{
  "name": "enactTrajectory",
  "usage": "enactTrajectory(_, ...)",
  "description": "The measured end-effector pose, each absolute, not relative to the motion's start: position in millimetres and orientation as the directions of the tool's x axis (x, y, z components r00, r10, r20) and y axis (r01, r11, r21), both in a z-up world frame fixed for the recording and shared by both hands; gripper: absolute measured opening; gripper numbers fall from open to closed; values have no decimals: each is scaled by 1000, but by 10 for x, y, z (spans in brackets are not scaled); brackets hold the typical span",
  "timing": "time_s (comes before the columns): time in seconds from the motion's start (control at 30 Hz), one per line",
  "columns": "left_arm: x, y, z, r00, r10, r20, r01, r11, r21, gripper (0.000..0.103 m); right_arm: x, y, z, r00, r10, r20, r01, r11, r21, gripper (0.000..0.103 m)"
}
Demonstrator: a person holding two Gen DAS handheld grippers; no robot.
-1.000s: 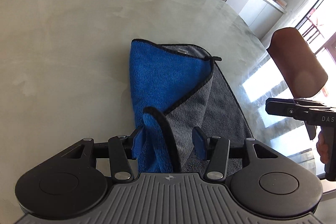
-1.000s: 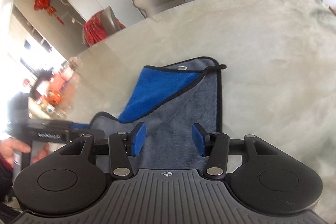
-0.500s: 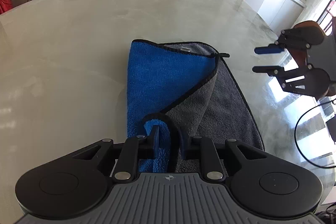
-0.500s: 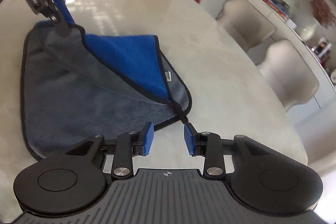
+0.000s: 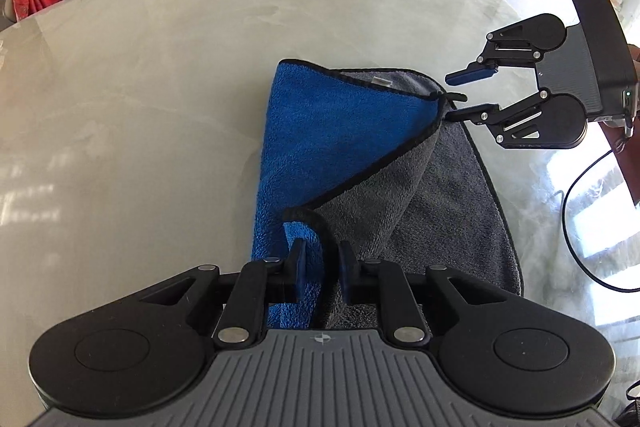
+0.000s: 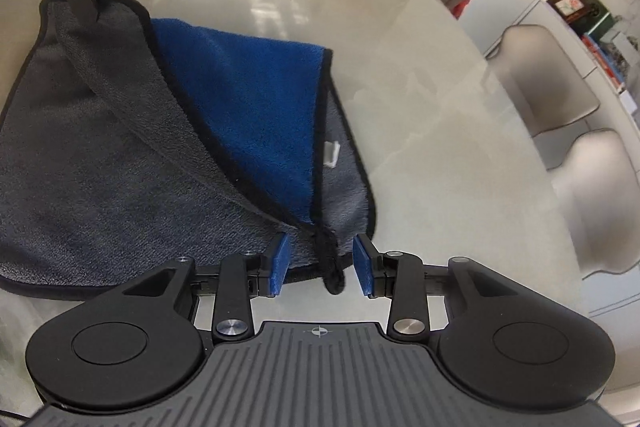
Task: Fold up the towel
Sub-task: 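Lift both corners and fold the towel over onto its opposite half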
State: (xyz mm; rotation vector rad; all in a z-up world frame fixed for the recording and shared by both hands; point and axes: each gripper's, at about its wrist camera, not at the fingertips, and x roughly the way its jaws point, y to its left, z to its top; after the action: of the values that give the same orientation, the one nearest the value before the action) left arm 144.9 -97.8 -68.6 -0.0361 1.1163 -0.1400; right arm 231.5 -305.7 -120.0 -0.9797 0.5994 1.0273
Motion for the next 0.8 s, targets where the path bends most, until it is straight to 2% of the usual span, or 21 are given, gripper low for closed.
enactTrajectory(0.07, 1439, -978, -695, 433, -121, -894, 86, 992, -92, 21, 2335, -3045, -1209, 417, 429, -801, -909, 177, -378, 35)
enactTrajectory(0.13, 1437, -984, -705, 437, -93, -895, 74, 995, -67, 37, 2356, -3030, -1207, 406, 431, -806, -914, 190, -359, 35)
enactTrajectory(0.2, 1438, -985, -712, 440, -68, -896, 64, 997, -45, 45, 2360, -3018, -1212, 406, 430, -806, -914, 194, -356, 35)
enactTrajectory(0.3, 1455, -977, -721, 425, -79, -902, 66, 996, -57, 46, 2386, -3017, -1202, 395, 429, -812, -918, 220, -330, 34)
enactTrajectory(0.4, 1470, -1032, -698, 434, -83, -897, 95, 994, -46, 46, 2424, -3042, -1181, 366, 432, -824, -926, 256, -277, 26)
enactTrajectory(0.47, 1490, -1073, -695, 440, -72, -895, 112, 993, -25, 46, 2404, -3054, -1176, 367, 433, -823, -925, 260, -276, 24)
enactTrajectory(0.5, 1500, -1080, -705, 440, -72, -895, 117, 993, -22, 45, 2396, -3051, -1176, 368, 433, -823, -925, 260, -277, 21)
enactTrajectory(0.57, 1515, -1071, -747, 420, -97, -903, 136, 990, -43, 18, 2368, -3053, -1168, 369, 429, -824, -925, 255, -282, 18)
enactTrajectory(0.6, 1523, -1065, -769, 408, -111, -906, 146, 988, -55, 8, 2361, -3059, -1163, 372, 428, -824, -924, 252, -287, 15)
enactTrajectory(0.73, 1458, -1031, -696, 409, -188, -893, 158, 978, -134, 7, 2345, -3112, -1106, 393, 430, -813, -918, 243, -314, 11)
enactTrajectory(0.8, 1390, -1025, -589, 412, -274, -869, 179, 959, -218, 7, 2356, -3136, -1075, 397, 434, -809, -916, 245, -318, 11)
